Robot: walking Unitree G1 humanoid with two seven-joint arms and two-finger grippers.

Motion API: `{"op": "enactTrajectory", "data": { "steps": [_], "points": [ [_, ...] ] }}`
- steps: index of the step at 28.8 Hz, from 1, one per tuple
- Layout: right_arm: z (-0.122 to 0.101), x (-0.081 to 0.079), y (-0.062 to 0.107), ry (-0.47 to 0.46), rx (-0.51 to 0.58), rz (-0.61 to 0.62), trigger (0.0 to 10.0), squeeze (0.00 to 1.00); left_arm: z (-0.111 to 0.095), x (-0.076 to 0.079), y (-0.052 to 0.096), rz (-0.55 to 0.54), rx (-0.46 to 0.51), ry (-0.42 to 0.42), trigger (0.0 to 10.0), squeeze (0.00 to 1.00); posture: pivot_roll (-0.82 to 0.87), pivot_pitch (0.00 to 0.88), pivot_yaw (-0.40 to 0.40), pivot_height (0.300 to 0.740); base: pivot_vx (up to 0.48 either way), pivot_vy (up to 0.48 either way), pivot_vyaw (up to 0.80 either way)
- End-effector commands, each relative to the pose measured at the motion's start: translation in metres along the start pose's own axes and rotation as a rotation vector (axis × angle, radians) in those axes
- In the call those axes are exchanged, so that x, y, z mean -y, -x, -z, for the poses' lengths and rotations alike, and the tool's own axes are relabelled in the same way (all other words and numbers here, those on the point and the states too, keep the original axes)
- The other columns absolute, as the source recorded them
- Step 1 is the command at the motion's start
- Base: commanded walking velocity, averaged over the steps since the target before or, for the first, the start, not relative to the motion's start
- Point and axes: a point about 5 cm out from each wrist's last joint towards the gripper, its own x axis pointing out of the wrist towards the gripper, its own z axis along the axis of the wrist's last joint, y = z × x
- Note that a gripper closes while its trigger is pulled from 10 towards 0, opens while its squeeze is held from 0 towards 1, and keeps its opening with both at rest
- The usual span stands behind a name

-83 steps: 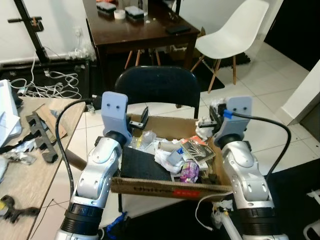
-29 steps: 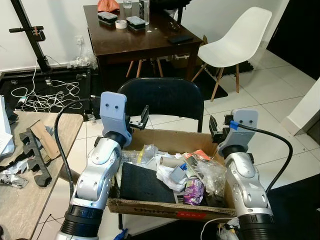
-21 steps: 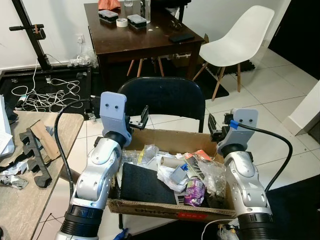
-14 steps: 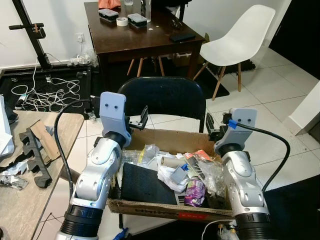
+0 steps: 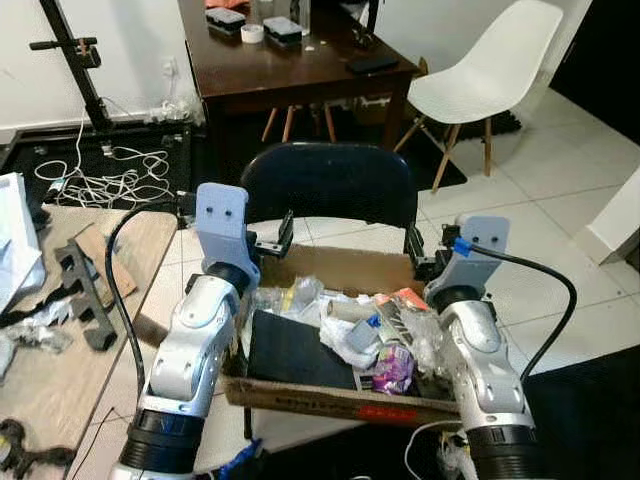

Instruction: Picking trash to rubbish bin

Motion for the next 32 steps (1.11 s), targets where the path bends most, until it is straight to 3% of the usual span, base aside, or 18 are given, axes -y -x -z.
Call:
{"op": "enactTrajectory", "data": {
  "steps": [1,32],
  "points": [
    [-0.0018,-0.002,0.0002,-0.007,0.003,-0.006,10.0,0.0,0.0014,0.0017,0.0004,0.01,-0.011,0.013,10.0,0.0,-0.01,0.138,0.003,0.74,-0.349,0.0,0.0],
    [0.0004,-0.0071,0.0021,-0.02,-0.012,-0.017,10.0,0.0,0.0015,0.0022,0.0015,0.02,-0.021,0.009,10.0,0.0,0.0,0.145,0.009,0.74,-0.343,0.0,0.0]
  ]
}}
